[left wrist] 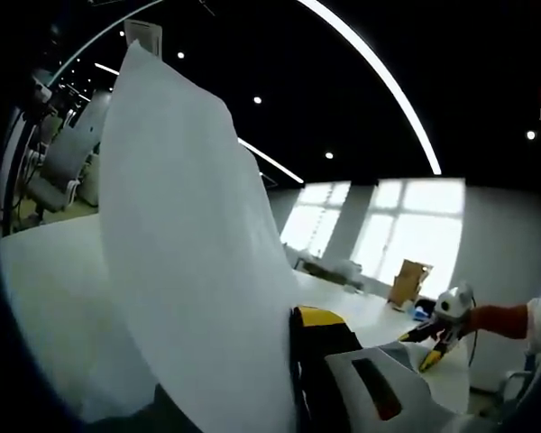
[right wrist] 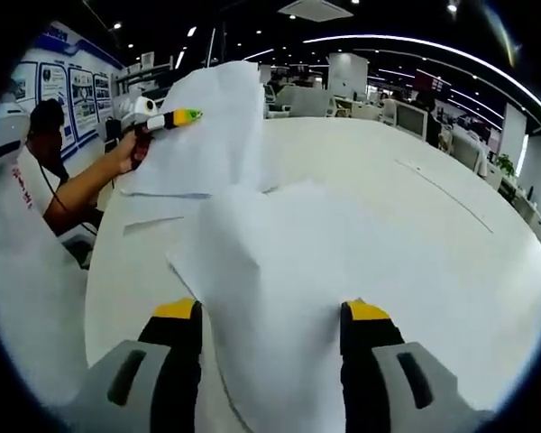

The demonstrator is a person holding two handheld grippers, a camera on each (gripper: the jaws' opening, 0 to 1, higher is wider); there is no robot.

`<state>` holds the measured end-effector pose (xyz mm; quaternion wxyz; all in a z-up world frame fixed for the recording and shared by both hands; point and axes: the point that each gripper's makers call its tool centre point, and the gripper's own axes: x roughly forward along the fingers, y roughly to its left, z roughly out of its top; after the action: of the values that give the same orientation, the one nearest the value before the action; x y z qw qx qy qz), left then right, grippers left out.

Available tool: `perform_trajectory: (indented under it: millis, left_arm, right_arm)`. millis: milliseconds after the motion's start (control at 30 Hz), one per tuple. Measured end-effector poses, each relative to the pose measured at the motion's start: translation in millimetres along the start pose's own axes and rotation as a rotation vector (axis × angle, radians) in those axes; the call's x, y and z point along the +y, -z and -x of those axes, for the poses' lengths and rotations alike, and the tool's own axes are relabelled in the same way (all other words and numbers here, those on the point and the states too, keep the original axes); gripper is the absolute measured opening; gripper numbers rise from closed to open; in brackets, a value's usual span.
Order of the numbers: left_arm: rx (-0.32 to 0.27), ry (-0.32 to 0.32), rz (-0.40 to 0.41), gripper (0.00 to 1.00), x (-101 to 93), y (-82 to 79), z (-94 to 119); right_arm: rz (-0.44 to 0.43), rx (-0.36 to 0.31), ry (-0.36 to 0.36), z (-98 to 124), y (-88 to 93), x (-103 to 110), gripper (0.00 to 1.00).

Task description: Organize the stack of printing papers by aligning and flattening the scattered papers on the table

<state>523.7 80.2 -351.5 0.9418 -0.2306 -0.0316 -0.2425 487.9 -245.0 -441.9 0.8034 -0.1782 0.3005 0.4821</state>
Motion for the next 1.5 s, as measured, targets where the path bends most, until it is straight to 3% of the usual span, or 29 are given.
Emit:
perform_trajectory:
  millis: [433, 567, 767, 933, 1033, 1200, 1500]
  left_arm:
    - [-0.003, 0.003, 0.001, 0.07, 0.7, -1.0, 0.4]
    - [-0.003, 0.003, 0.000, 0.07, 0.7, -1.2, 0.5]
    - [-0.003, 0.002, 0.000, 0.07, 0.6, -1.3, 0.5]
    - [-0.004, 0.001, -0.001, 0.07, 0.6, -1.5, 0.4]
    - [-0.004, 0.001, -0.002, 0.07, 0.7, -1.5, 0.4]
    - [-0.004, 0.001, -0.002, 0.07, 0.3, -1.2, 0.6]
    - [-0.006, 0.002, -0.002, 0.07, -0.3, -1.0, 0.6]
  right_arm:
    - [0.014, 0.025, -0.016, -3.0, -4.8, 3.5, 0.42]
    - [0.021, 0.038, -0.017, -2.2, -4.1, 3.7, 0.30]
    - [0.017, 0.038, -0.014, -2.1, -3.3, 1.6, 0.27]
    - [0.014, 0.052, -0.002, -1.5, -3.2, 0.3, 0.17]
    - [0.025, 0.060, 0.049, -1.7, -5.4, -9.5, 0.05]
    - [-0.049, 0.057, 0.065, -0.8, -6.5, -14.7, 0.00]
    - [-0.300, 0.004, 0.042, 1.7, -5.1, -18.7, 0.00]
